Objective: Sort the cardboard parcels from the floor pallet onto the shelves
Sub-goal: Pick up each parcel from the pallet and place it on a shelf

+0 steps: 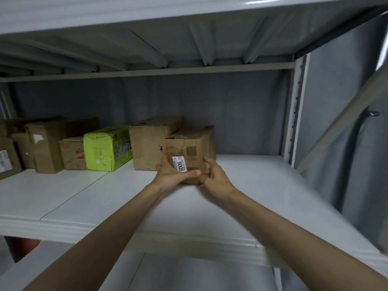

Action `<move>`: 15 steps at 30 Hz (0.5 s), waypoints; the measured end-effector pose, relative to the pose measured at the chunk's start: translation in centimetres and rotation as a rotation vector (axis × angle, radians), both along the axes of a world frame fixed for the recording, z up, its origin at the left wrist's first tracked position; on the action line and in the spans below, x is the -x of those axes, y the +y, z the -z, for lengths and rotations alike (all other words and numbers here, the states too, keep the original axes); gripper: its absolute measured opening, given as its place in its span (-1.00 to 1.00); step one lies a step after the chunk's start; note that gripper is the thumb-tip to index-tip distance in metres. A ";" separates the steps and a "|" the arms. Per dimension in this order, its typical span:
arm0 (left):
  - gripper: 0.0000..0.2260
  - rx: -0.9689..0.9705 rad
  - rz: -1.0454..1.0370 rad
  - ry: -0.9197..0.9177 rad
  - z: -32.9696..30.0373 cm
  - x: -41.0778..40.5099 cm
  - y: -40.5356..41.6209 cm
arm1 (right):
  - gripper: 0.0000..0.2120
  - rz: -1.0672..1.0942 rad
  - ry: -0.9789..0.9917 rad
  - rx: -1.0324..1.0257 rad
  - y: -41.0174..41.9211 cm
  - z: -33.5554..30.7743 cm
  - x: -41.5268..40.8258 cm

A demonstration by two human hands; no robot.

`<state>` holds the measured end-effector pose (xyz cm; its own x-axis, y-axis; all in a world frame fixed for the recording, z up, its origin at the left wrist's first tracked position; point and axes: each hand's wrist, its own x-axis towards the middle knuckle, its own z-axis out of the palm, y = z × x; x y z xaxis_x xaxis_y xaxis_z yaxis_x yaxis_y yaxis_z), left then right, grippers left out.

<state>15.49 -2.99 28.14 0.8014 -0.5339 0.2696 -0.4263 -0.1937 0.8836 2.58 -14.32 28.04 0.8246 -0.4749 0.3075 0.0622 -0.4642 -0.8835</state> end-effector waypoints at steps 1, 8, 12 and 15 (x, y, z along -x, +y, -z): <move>0.08 0.026 -0.026 -0.005 0.1 0.5 0.5 | -0.43 -0.004 -0.016 -0.001 1.1 0.1 0.5; 0.08 0.180 -0.098 0.027 1.5 4.8 5.6 | -0.48 -0.001 -0.017 0.116 7.9 0.6 5.9; 0.13 0.140 -0.044 0.024 1.4 9.3 9.0 | -0.53 0.145 -0.022 0.144 10.4 0.8 10.9; 0.10 0.120 -0.010 -0.101 2.3 14.4 12.1 | -0.56 0.219 -0.122 -0.123 12.8 0.8 15.2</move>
